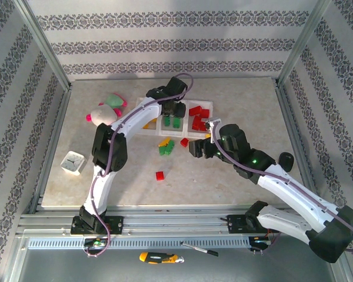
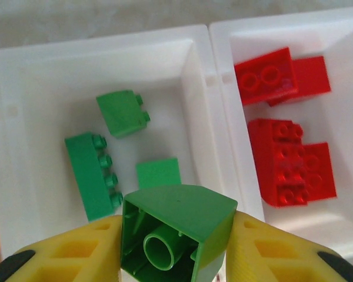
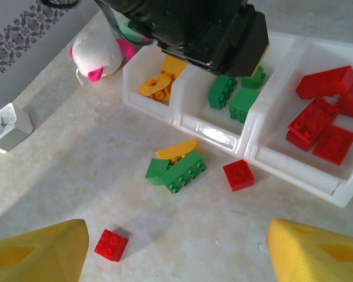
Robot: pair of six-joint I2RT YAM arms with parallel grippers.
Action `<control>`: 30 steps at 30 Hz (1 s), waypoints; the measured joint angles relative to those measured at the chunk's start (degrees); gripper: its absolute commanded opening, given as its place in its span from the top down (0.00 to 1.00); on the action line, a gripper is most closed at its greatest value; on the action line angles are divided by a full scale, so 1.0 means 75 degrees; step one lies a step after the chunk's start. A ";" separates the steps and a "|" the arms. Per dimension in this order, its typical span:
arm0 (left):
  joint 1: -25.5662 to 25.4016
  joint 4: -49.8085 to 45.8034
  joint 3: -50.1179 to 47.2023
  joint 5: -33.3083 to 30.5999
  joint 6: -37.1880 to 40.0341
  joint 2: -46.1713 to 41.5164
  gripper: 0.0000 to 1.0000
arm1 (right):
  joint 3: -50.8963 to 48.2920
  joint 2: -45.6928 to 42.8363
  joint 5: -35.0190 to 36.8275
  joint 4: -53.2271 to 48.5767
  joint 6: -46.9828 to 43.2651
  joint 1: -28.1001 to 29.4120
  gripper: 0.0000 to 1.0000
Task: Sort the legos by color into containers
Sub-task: Place the lego in the container.
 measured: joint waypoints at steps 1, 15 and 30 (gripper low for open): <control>0.0026 -0.0093 0.0204 0.0003 0.0029 0.0181 0.57 | 0.0015 0.0000 0.0009 0.0015 -0.0044 -0.0038 0.21; 0.0114 -0.0612 0.0720 0.0032 0.0367 0.0309 0.01 | 0.0058 0.0216 0.0125 0.0035 -0.0055 -0.0038 0.21; 0.0119 0.0743 -0.5490 -0.0565 0.0332 -0.5368 0.01 | 0.1559 0.3838 0.1125 -0.0507 0.1335 -0.0087 0.23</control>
